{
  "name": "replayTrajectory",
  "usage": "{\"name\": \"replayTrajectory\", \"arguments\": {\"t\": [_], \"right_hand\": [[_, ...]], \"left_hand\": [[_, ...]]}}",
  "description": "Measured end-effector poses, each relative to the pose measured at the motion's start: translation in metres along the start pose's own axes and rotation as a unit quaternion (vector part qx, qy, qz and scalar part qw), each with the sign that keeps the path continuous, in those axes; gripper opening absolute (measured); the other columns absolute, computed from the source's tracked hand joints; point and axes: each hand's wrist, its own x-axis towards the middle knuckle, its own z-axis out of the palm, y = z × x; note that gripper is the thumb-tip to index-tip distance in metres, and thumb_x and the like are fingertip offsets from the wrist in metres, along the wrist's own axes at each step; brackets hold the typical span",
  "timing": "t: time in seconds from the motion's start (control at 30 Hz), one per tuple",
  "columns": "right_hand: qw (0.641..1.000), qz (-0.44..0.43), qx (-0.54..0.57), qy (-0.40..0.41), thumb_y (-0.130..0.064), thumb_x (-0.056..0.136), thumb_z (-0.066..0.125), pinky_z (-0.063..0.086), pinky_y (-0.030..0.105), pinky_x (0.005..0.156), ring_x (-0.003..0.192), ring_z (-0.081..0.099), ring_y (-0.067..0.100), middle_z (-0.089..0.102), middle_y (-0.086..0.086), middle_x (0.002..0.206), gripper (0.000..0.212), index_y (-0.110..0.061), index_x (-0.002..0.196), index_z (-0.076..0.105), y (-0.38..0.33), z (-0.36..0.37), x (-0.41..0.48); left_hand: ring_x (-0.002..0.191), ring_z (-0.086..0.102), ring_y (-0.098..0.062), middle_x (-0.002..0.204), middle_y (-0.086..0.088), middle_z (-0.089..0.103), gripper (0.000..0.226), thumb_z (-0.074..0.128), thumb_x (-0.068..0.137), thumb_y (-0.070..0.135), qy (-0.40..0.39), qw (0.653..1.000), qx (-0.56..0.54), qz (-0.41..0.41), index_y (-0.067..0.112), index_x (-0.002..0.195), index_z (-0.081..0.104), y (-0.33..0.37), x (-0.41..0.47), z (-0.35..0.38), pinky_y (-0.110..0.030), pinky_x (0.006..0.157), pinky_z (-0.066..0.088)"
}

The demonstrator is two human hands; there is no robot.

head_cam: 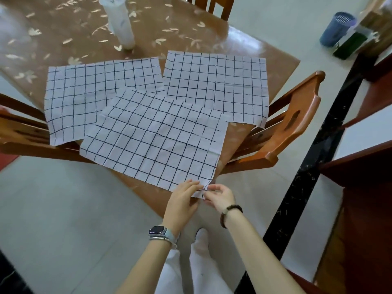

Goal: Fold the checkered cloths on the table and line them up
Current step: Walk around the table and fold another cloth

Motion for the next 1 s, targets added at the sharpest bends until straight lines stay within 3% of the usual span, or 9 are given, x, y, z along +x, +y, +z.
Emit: {"name": "replayTrajectory", "arguments": {"t": [0.1,0.2,0.37,0.5,0.6,0.7,0.8,0.87,1.0], "right_hand": [[0.998,-0.023,0.038,-0.032,0.009,0.084,0.064,0.058,0.027,0.074,0.074,0.062,0.014,0.063,0.010,0.084,0.019,-0.006,0.093,0.055,-0.010,0.001,-0.004],[0.995,-0.036,0.070,-0.058,0.009,0.084,0.064,0.056,0.018,0.063,0.073,0.063,0.012,0.064,0.009,0.083,0.022,-0.003,0.099,0.054,-0.023,0.001,-0.010],[0.993,-0.040,0.086,-0.067,-0.005,0.090,0.063,0.058,0.022,0.064,0.071,0.068,0.017,0.066,0.012,0.087,0.019,-0.004,0.104,0.052,-0.051,0.001,-0.012],[0.991,-0.006,0.133,-0.018,-0.021,0.094,0.059,0.058,0.029,0.063,0.067,0.066,0.022,0.065,0.015,0.083,0.028,-0.002,0.112,0.047,-0.076,-0.010,-0.004],[0.992,0.006,0.129,0.005,-0.026,0.094,0.060,0.058,0.032,0.065,0.072,0.066,0.025,0.062,0.017,0.090,0.041,0.002,0.121,0.047,-0.086,-0.020,0.005],[0.992,0.012,0.124,0.020,-0.026,0.093,0.060,0.057,0.033,0.066,0.077,0.066,0.028,0.062,0.018,0.094,0.043,0.001,0.123,0.046,-0.093,-0.025,0.012],[0.994,0.013,0.101,0.042,-0.029,0.092,0.062,0.057,0.033,0.066,0.083,0.067,0.030,0.063,0.021,0.107,0.041,-0.003,0.120,0.047,-0.099,-0.027,0.019],[0.995,0.012,0.089,0.048,-0.030,0.092,0.062,0.058,0.034,0.069,0.078,0.066,0.028,0.064,0.019,0.100,0.039,-0.003,0.117,0.048,-0.103,-0.026,0.023],[0.993,0.003,0.105,0.053,-0.031,0.095,0.055,0.056,0.036,0.070,0.078,0.063,0.025,0.059,0.014,0.102,0.032,-0.007,0.114,0.049,-0.112,-0.021,0.027]], "left_hand": [[0.128,0.051,-0.014,0.129,0.005,0.063,0.046,0.070,0.078,0.002,0.016,0.999,-0.018,-0.038,0.018,0.121,0.068,0.010,0.003,-0.003,-0.025,0.106,0.038],[0.119,0.056,-0.010,0.125,0.009,0.064,0.035,0.062,0.085,0.018,0.039,0.996,-0.037,-0.070,0.021,0.119,0.069,0.020,0.008,-0.010,-0.023,0.098,0.044],[0.099,0.063,-0.006,0.111,0.012,0.070,0.031,0.055,0.094,0.009,0.076,0.991,-0.068,-0.087,0.026,0.116,0.069,0.033,0.014,-0.025,-0.014,0.083,0.044],[0.091,0.066,-0.006,0.097,0.014,0.073,0.025,0.048,0.099,0.035,0.066,0.985,-0.132,-0.095,0.035,0.111,0.070,0.038,0.007,-0.035,-0.030,0.083,0.052],[0.092,0.069,-0.004,0.094,0.019,0.074,0.025,0.049,0.103,0.026,0.081,0.967,-0.214,-0.110,0.038,0.104,0.070,0.050,-0.003,-0.044,-0.017,0.079,0.052],[0.087,0.065,0.010,0.089,0.027,0.072,0.029,0.048,0.102,0.010,0.121,0.950,-0.260,-0.127,0.029,0.100,0.070,0.056,-0.012,-0.052,-0.005,0.079,0.044],[0.098,0.067,0.002,0.100,0.018,0.075,0.025,0.048,0.102,0.014,0.150,0.932,-0.296,-0.146,0.018,0.104,0.073,0.052,-0.017,-0.059,-0.010,0.085,0.047],[0.099,0.069,-0.003,0.100,0.012,0.076,0.024,0.049,0.101,0.016,0.172,0.923,-0.309,-0.154,0.015,0.105,0.073,0.049,-0.021,-0.063,-0.013,0.083,0.049],[0.068,0.059,0.003,0.071,0.017,0.068,0.026,0.052,0.099,0.014,0.218,0.911,-0.305,-0.172,0.027,0.092,0.073,0.043,-0.029,-0.074,-0.012,0.067,0.045]]}}
